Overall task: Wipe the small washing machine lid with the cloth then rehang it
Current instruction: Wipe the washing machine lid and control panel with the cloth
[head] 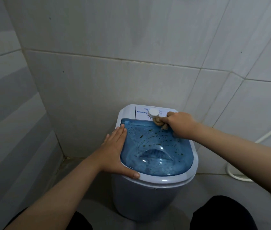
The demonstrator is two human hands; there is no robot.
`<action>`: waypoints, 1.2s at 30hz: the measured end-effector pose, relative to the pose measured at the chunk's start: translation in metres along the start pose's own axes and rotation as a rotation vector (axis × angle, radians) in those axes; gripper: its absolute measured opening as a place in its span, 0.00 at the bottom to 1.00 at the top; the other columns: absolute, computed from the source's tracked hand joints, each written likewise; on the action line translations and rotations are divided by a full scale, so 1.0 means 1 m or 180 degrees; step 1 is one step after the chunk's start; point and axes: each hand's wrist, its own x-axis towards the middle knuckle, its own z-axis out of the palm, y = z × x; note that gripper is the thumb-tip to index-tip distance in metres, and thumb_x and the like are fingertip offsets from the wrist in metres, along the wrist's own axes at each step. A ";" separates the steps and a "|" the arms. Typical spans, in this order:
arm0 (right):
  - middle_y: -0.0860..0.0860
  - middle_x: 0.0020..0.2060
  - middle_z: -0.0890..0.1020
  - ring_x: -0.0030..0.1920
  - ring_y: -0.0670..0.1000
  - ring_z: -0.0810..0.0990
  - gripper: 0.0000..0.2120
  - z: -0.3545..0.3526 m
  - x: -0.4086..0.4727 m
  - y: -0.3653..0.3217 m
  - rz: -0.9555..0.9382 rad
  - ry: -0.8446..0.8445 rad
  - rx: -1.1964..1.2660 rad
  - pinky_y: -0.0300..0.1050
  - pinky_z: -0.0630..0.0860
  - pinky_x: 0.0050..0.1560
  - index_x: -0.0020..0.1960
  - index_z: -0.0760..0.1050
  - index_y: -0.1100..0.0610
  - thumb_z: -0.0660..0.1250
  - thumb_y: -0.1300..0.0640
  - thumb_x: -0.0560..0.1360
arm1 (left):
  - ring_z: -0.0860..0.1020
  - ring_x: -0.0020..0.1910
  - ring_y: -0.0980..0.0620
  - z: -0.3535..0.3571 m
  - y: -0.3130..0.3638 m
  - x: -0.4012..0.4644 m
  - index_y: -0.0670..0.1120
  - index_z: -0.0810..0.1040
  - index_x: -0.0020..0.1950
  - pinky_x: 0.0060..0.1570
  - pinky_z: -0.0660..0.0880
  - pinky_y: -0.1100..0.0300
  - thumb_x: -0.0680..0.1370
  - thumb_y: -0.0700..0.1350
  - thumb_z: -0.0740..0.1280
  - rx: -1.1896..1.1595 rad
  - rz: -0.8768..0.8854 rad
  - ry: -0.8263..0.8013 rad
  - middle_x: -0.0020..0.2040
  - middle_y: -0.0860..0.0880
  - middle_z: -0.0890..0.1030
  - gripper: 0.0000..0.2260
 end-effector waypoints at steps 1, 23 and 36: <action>0.54 0.52 0.76 0.49 0.57 0.79 0.22 0.002 -0.002 0.001 0.0062 -0.0007 0.0004 0.45 0.65 0.33 0.64 0.69 0.51 0.62 0.63 0.71 | 0.29 0.73 0.56 0.000 0.000 0.000 0.47 0.31 0.75 0.73 0.34 0.51 0.53 0.77 0.66 0.0001 0.0000 -0.0001 0.74 0.53 0.27 0.67; 0.55 0.56 0.71 0.52 0.59 0.79 0.19 0.003 -0.124 -0.075 0.0735 -0.0278 0.0471 0.47 0.67 0.38 0.64 0.65 0.57 0.61 0.62 0.74 | 0.29 0.73 0.56 0.001 -0.003 0.003 0.48 0.30 0.75 0.73 0.34 0.51 0.52 0.78 0.65 0.0067 -0.0005 -0.0049 0.74 0.53 0.27 0.67; 0.55 0.48 0.83 0.49 0.58 0.79 0.14 -0.017 -0.030 -0.011 0.0734 0.0477 0.1745 0.48 0.77 0.40 0.52 0.78 0.54 0.65 0.65 0.68 | 0.30 0.73 0.55 0.002 -0.003 0.003 0.48 0.31 0.75 0.74 0.37 0.48 0.52 0.76 0.67 -0.0009 0.0008 -0.0011 0.74 0.54 0.28 0.67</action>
